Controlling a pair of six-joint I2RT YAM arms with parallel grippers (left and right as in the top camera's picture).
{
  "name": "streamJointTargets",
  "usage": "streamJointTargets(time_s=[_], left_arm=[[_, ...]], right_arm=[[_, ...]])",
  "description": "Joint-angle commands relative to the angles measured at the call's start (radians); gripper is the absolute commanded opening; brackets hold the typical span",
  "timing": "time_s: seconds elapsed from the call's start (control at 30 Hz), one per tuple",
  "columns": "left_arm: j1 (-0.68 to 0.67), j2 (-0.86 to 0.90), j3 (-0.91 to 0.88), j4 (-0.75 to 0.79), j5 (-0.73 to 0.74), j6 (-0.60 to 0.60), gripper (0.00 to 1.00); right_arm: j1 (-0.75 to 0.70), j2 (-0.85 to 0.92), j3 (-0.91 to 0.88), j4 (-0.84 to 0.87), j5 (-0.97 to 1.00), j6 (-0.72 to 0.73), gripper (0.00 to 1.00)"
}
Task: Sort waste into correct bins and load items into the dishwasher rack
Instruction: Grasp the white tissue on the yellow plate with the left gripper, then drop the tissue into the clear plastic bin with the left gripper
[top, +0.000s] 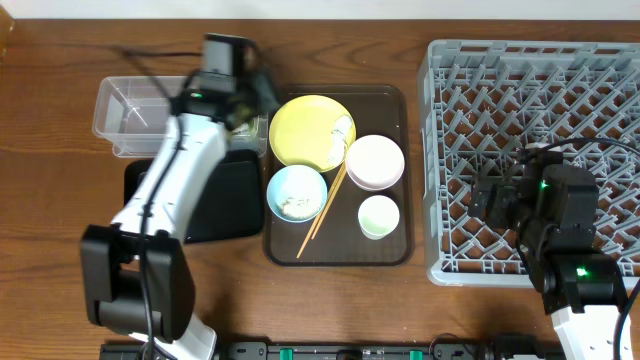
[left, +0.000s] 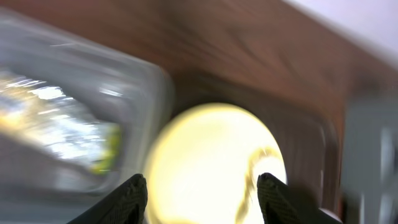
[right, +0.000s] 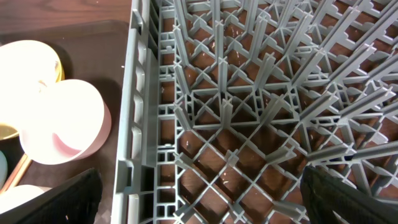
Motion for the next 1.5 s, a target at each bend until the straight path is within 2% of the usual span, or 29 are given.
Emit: streamJointTargets(time_s=[0.0, 0.13, 0.27, 0.73, 0.8, 0.9, 1.0, 1.03, 1.13, 1.23, 1.37, 1.47], left_arm=[[-0.087, 0.018, -0.006, -0.003, 0.052, 0.311, 0.62], [-0.165, 0.063, -0.006, 0.013, 0.051, 0.369, 0.65], [-0.201, 0.126, -0.006, 0.048, 0.05, 0.367, 0.65], [-0.22, 0.325, -0.006, 0.129, 0.074, 0.325, 0.63], [-0.225, 0.338, -0.006, 0.129, 0.074, 0.325, 0.53], [-0.228, 0.341, -0.005, 0.131, 0.074, 0.325, 0.29], [-0.224, 0.334, -0.005, 0.129, 0.07, 0.325, 0.11], [-0.222, 0.328, -0.005, 0.124, 0.069, 0.325, 0.09], [-0.212, 0.293, -0.005, 0.098, 0.061, 0.324, 0.05], [-0.191, 0.222, -0.005, 0.056, 0.006, 0.317, 0.06], [-0.136, 0.102, -0.005, -0.013, -0.11, 0.232, 0.06], [-0.061, 0.021, -0.005, -0.031, -0.129, 0.161, 0.06]], right_arm=[[0.01, 0.0, 0.019, 0.002, -0.005, -0.007, 0.99], [0.01, 0.0, 0.019, 0.002, -0.005, -0.007, 0.99], [0.01, 0.0, 0.019, 0.002, -0.005, -0.007, 0.99], [0.01, 0.0, 0.019, 0.002, -0.005, -0.007, 0.99], [0.01, 0.0, 0.019, 0.002, -0.005, -0.007, 0.99], [0.01, 0.0, 0.019, 0.001, -0.005, -0.007, 0.99], [0.01, 0.0, 0.019, 0.0, -0.005, -0.007, 0.99], [0.01, 0.0, 0.019, 0.0, -0.005, -0.007, 0.99], [0.01, 0.0, 0.019, 0.0, -0.005, -0.007, 0.99], [0.01, 0.0, 0.019, 0.0, -0.005, -0.007, 0.99], [0.01, 0.0, 0.019, -0.002, -0.005, -0.007, 0.99], [0.01, 0.0, 0.019, -0.002, -0.005, -0.007, 0.99]])
